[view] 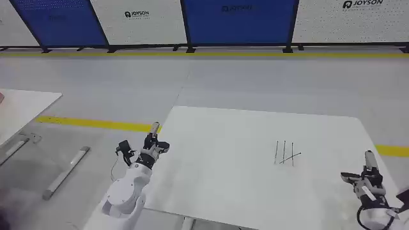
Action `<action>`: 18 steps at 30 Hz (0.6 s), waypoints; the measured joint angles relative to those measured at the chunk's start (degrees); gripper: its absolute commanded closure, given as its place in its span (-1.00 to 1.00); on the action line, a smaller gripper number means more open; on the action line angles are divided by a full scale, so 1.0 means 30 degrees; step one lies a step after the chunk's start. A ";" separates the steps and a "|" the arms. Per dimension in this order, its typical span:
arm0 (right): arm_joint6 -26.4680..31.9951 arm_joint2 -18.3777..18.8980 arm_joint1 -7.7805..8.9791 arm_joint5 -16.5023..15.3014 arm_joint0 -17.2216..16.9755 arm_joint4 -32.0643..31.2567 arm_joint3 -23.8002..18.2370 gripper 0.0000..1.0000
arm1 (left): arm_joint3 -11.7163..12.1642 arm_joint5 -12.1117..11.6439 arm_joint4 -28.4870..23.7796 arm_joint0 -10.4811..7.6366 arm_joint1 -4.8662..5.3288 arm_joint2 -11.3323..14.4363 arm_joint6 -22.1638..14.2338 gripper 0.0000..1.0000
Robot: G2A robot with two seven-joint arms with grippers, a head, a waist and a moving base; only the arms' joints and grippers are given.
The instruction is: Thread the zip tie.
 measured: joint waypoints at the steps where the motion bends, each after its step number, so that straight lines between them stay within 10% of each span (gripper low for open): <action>1: 0.0000 0.0000 0.0000 0.0000 0.0000 0.0000 0.0000 -0.57 | 0.0000 0.0000 0.0000 0.0000 0.0000 0.0000 0.0000 -0.57; 2: 0.0000 0.0000 0.0000 0.0000 0.0000 0.0000 0.0000 -0.57 | 0.0000 0.0000 0.0000 0.0000 0.0000 0.0000 0.0000 -1.00; 3: 0.0000 0.0000 0.0000 0.0000 0.0000 0.0000 0.0000 -1.00 | 0.0000 0.0000 0.0000 0.0000 0.0000 0.0000 0.0000 -0.57; 4: 0.0000 0.0000 0.0000 0.0000 0.0000 0.0000 0.0000 -1.00 | 0.0000 0.0000 0.0000 0.0000 0.0000 0.0000 0.0000 -0.57; 5: 0.0000 0.0000 0.0000 0.0000 0.0000 0.0000 0.0000 -0.57 | 0.0000 0.0000 0.0000 0.0000 0.0000 0.0000 0.0000 -0.57; 6: 0.0000 0.0000 0.0000 0.0000 0.0000 0.0000 0.0000 -0.57 | 0.0000 0.0000 0.0000 0.0000 0.0000 0.0000 0.0000 -0.57; 7: 0.0000 0.0000 0.0000 0.0000 0.0000 0.0000 0.0000 -1.00 | 0.0000 0.0000 0.0000 0.0000 0.0000 0.0000 0.0000 -0.57; 8: 0.0000 0.0000 0.0000 0.0000 0.0000 0.0000 0.0000 -0.57 | 0.0000 0.0000 0.0000 0.0000 0.0000 0.0000 0.0000 -0.57; 9: 0.0000 0.0000 0.0000 0.0000 0.0000 0.0000 0.0000 -1.00 | 0.0000 0.0000 0.0000 0.0000 0.0000 0.0000 0.0000 -1.00; 10: 0.0000 0.0000 0.0000 0.0000 0.0000 0.0000 0.0000 -0.57 | 0.0000 0.0000 0.0000 0.0000 0.0000 0.0000 0.0000 -0.57; 11: 0.0000 0.0000 0.0000 0.0000 0.0000 0.0000 0.0000 -1.00 | 0.0000 0.0000 0.0000 0.0000 0.0000 0.0000 0.0000 -1.00; 18: 0.2542 0.0552 0.0273 0.1509 0.0814 -0.2063 -0.0243 -1.00 | 0.0000 0.0000 0.0000 0.0000 0.0000 0.0000 0.0000 -1.00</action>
